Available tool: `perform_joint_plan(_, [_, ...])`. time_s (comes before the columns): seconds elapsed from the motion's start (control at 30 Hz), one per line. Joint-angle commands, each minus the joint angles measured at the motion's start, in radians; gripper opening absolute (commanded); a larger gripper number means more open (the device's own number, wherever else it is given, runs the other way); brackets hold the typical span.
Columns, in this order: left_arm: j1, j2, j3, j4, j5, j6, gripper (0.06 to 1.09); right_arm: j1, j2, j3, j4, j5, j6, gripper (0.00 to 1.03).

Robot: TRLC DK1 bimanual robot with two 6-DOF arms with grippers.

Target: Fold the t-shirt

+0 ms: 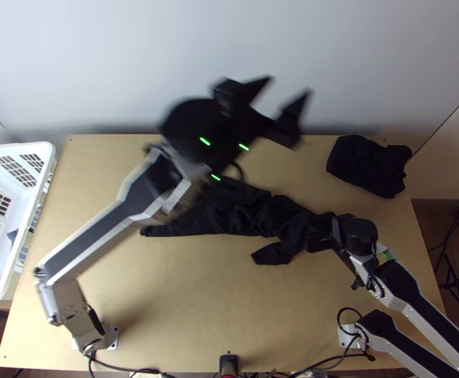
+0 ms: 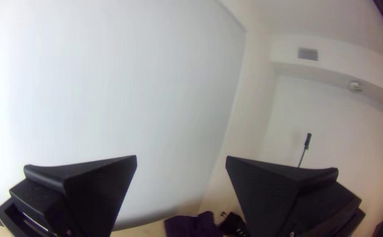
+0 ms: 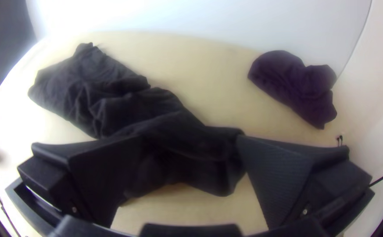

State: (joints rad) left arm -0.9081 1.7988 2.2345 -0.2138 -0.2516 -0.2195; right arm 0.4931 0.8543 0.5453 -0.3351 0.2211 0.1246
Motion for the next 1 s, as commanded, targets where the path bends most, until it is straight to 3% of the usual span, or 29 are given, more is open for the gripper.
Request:
perform_joint_plan(0.0, [0.190,-0.142,-0.024,-0.210,0.000,-0.011,1.04,0.009,-0.043,0.159,-0.280,-0.002,0.001,0.98])
perform_joint_plan(0.17, [0.293,-0.243,-0.065,-0.349,0.000,-0.018,1.04,-0.013,-0.185,0.168,-0.163,-0.031,-0.033,0.98])
perform_joint_plan(0.33, [0.370,-0.411,-0.315,-0.352,0.002,-0.017,1.04,0.030,-0.106,0.220,-0.145,-0.086,-0.042,0.98])
perform_joint_plan(0.5, [0.413,-0.575,-0.608,-0.335,0.008,-0.026,1.04,0.065,0.097,0.374,-0.142,-0.094,-0.036,0.98])
perform_joint_plan(0.63, [0.465,-0.679,-0.791,-0.332,0.020,-0.047,1.04,0.113,0.235,0.458,-0.053,-0.095,-0.042,0.98])
perform_joint_plan(0.97, [0.592,-0.875,-1.033,-0.368,0.040,-0.029,1.04,0.167,0.733,0.788,0.085,-0.135,-0.048,0.98])
